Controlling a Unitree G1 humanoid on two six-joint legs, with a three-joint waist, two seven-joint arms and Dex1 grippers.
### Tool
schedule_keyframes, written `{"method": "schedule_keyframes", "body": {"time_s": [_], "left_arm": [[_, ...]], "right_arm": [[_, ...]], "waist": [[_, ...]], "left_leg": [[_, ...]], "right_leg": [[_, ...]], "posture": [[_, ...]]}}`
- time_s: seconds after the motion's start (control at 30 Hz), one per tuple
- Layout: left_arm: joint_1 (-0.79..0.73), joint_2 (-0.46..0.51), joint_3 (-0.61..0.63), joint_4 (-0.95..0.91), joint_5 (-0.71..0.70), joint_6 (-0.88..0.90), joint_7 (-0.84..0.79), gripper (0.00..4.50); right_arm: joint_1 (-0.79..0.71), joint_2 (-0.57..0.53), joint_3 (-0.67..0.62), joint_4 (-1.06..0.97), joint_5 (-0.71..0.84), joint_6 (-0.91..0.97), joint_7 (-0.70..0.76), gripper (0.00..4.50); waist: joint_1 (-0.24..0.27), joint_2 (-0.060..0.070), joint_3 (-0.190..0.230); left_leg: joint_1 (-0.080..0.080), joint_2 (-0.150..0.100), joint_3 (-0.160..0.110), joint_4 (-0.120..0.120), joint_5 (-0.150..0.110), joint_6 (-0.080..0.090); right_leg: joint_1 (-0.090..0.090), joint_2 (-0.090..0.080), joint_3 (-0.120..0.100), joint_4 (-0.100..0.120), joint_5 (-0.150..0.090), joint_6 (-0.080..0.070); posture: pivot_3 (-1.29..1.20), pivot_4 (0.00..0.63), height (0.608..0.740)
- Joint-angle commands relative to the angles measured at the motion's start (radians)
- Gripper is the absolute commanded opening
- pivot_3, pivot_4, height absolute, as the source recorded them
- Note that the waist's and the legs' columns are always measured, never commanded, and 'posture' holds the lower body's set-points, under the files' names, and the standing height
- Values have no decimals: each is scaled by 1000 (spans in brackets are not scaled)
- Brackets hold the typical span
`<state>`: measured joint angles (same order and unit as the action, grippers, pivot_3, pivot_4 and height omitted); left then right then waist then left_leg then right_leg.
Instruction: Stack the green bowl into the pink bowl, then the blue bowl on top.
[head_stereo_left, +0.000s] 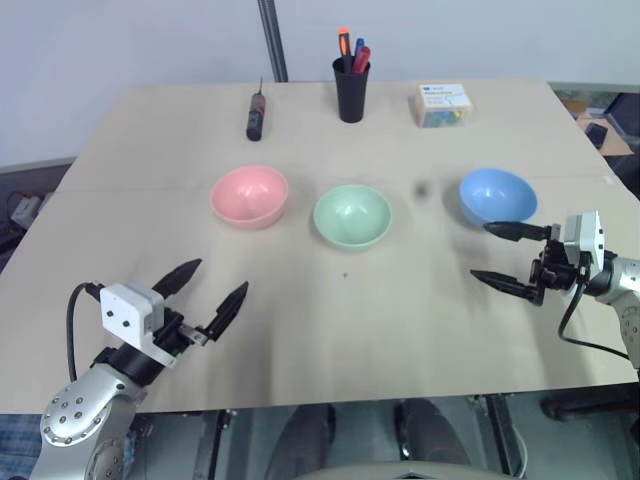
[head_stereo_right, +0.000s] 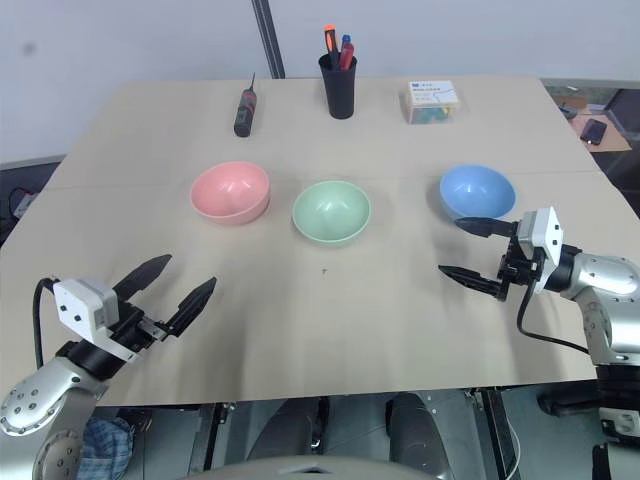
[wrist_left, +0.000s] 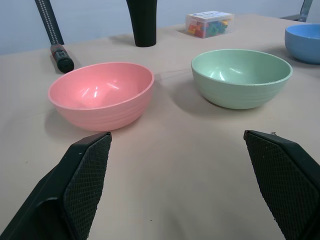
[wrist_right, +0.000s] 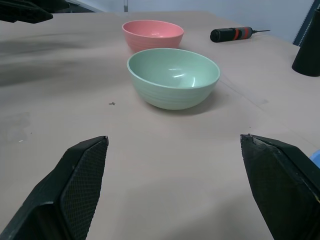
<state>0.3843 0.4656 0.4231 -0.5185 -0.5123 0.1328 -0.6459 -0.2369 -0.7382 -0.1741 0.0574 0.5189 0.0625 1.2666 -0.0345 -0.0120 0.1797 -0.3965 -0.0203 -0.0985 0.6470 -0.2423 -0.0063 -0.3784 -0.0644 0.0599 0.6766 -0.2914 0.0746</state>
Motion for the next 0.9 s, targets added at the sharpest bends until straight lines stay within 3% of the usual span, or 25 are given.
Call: {"method": "schedule_keyframes", "body": {"time_s": [0.03,0.9], "left_arm": [[-6,9,10,-7,-2,-17,-5,4500],[-62,20,-30,-14,4,9,11,4500]], "right_arm": [[17,2,-38,-39,24,-21,1,4434],[67,10,-45,-48,21,-52,4,4434]], "waist": [[0,0,0],[1,0,0]], "left_leg": [[0,0,0,0,0,0],[0,0,0,0,0,0]], "right_leg": [[0,0,0,0,0,0],[0,0,-1,0,0,0]], "posture": [[0,150,740],[0,150,740]]}}
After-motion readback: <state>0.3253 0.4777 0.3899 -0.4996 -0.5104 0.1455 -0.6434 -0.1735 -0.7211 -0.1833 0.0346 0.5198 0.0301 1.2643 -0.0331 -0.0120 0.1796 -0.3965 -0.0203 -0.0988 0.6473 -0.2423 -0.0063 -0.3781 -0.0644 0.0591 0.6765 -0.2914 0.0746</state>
